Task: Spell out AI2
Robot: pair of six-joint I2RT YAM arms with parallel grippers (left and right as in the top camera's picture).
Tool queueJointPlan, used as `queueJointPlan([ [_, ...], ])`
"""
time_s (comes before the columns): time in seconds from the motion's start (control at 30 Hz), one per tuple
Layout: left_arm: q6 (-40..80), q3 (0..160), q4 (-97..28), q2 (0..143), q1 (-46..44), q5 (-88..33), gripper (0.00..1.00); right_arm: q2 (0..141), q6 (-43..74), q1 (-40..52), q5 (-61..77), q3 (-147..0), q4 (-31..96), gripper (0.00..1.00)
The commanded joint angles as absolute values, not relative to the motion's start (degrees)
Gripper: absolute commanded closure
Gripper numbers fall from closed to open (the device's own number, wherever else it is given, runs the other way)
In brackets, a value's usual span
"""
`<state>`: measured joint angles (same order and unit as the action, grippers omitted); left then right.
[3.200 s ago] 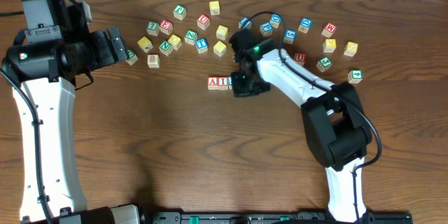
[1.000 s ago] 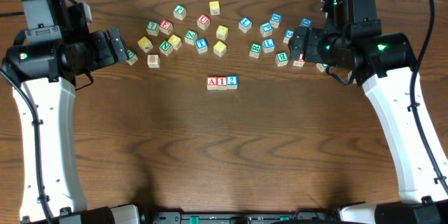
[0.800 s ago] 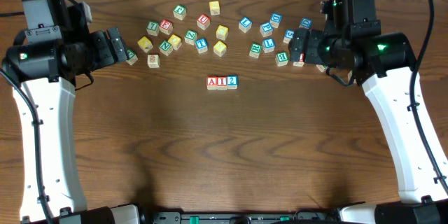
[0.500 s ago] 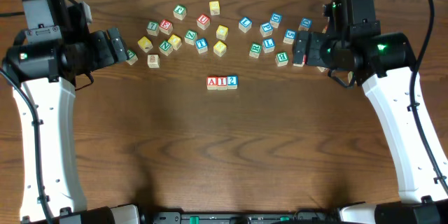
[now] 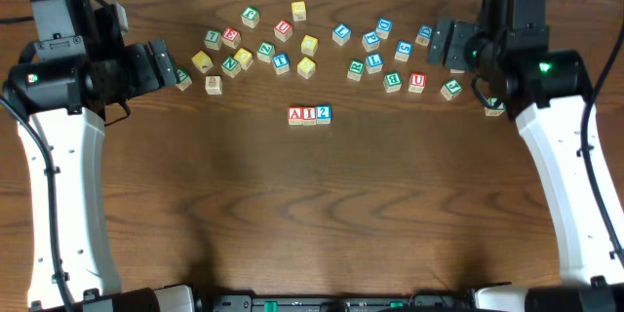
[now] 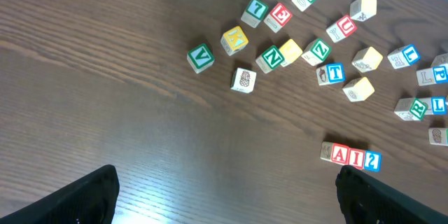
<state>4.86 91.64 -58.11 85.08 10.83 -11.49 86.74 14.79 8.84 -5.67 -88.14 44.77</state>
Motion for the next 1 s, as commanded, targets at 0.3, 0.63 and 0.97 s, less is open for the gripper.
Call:
queueJointPlan([
  [0.3, 5.0, 92.1, -58.2, 85.6, 10.9, -11.3, 0.02, 53.8, 10.2, 4.0, -2.8, -46.8, 13.5, 0.01],
  [0.63, 5.0, 92.1, -58.2, 85.6, 10.9, -11.3, 0.03, 19.3, 10.7, 0.8, -2.6, -16.4, 2.8, 0.01],
  [0.97, 5.0, 92.1, -58.2, 85.6, 10.9, -11.3, 0.02, 4.6, 13.2, 0.2, -2.6, -4.0, 1.9, 0.01],
])
